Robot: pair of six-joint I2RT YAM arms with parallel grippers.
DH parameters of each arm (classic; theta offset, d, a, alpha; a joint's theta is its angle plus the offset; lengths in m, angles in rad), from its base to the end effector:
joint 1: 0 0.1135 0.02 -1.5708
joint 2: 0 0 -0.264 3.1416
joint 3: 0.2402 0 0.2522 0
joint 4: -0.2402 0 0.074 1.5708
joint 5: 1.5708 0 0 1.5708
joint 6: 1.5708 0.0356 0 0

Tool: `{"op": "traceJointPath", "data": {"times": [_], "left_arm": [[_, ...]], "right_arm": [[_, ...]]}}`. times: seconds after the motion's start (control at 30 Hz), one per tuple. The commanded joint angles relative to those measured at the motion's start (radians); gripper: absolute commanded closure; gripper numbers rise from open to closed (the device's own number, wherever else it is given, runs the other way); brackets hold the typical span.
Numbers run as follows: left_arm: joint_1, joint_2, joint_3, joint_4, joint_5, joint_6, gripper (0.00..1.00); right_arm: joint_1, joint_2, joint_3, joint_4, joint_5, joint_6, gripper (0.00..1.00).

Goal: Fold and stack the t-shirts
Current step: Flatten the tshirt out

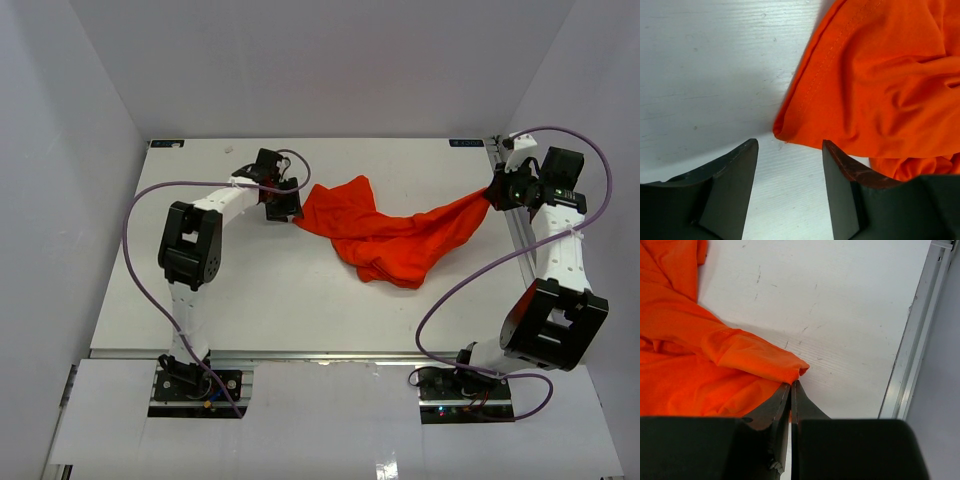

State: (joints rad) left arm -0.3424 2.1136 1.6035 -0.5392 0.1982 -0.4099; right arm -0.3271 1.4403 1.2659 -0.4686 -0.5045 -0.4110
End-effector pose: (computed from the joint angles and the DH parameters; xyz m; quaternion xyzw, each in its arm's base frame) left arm 0.4250 -0.1589 0.1779 -0.0069 0.9618 -0.1832 0.2035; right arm 0.3099 -0.0870 0.3288 -0.1479 0.8606 0.0519 0.4846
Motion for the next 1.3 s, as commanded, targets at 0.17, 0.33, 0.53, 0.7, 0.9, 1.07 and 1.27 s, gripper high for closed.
{"op": "traceJointPath", "data": {"times": [0.17,0.33,0.53,0.7,0.9,1.07,1.27], "left_arm": [[-0.032,0.029,0.044,-0.013,0.056,-0.044,0.46],[-0.037,0.036,0.027,-0.022,0.018,-0.067,0.42],[-0.038,0.065,0.049,-0.027,-0.023,-0.093,0.5],[-0.038,0.059,0.042,-0.031,-0.077,-0.099,0.66],[-0.038,0.068,0.049,-0.028,-0.083,-0.106,0.86],[-0.038,0.039,0.049,-0.018,-0.088,-0.119,0.92],[-0.038,-0.062,0.07,-0.007,-0.089,-0.139,0.92]], "right_arm": [[-0.004,-0.014,-0.005,0.025,-0.023,0.0,0.94],[-0.004,-0.021,-0.007,0.025,-0.028,0.0,0.94],[-0.004,-0.029,-0.008,0.019,-0.037,-0.002,0.94],[-0.004,-0.037,-0.02,0.024,-0.042,0.0,0.94],[-0.004,-0.05,-0.033,0.022,-0.048,-0.009,0.94],[-0.004,-0.069,-0.039,0.013,-0.052,-0.037,0.94],[-0.004,-0.083,-0.036,0.01,-0.06,-0.048,0.94]]}}
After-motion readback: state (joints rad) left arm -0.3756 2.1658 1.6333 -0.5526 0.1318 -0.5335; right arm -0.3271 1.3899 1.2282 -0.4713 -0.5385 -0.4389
